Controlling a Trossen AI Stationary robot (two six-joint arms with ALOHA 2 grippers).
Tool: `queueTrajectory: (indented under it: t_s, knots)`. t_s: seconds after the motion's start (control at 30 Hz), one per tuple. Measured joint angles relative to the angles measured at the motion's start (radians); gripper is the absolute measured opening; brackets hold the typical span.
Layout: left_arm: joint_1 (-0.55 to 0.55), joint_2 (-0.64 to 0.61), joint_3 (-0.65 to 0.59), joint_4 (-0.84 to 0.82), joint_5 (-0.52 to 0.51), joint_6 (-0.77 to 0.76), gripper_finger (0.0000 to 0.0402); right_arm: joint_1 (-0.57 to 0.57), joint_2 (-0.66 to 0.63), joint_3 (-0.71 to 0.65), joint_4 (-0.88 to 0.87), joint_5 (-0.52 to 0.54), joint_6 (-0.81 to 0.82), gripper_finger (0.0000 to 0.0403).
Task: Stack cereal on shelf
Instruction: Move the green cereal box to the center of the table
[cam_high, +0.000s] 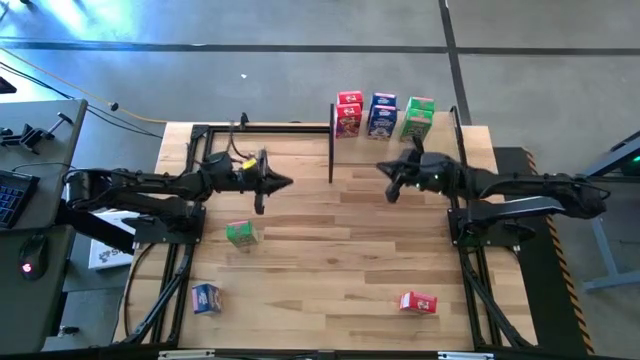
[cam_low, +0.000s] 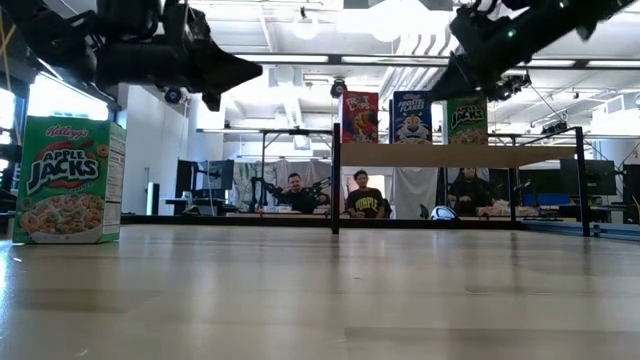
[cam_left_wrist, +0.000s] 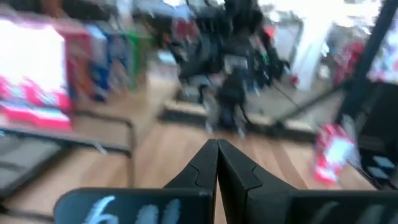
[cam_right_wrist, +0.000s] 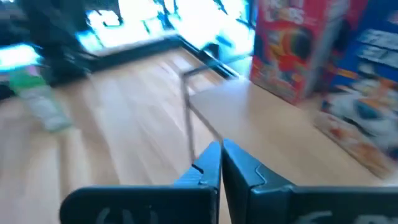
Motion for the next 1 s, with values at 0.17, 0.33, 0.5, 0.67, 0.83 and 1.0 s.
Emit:
queueTrajectory:
  t_s: [0.17,0.33,0.5,0.67,0.83,1.0]
  knots:
    - [-0.084,-0.045,0.122,-0.407,-0.031,0.026,0.0003,0.040,0.000,-0.121,0.232,-0.022,-0.047,0.0000]
    - [-0.211,-0.053,0.366,-1.045,-0.181,0.069,0.0048,0.042,0.000,-0.166,0.253,-0.034,-0.047,0.0000]
    - [-0.346,-0.014,0.588,-1.567,-0.256,-0.082,0.0123,0.042,0.000,-0.174,0.253,-0.049,-0.067,0.0000]
    - [-0.464,0.009,0.699,-1.866,-0.256,-0.344,0.0195,0.042,0.000,-0.174,0.267,-0.085,-0.099,0.0000]
    - [-0.546,0.009,0.683,-1.977,-0.256,-0.494,0.0244,0.042,0.000,-0.174,0.266,-0.110,-0.108,0.0000]
    - [-0.576,0.009,0.654,-1.992,-0.310,-0.528,0.0266,0.042,0.000,-0.174,0.266,-0.112,-0.118,0.0000]
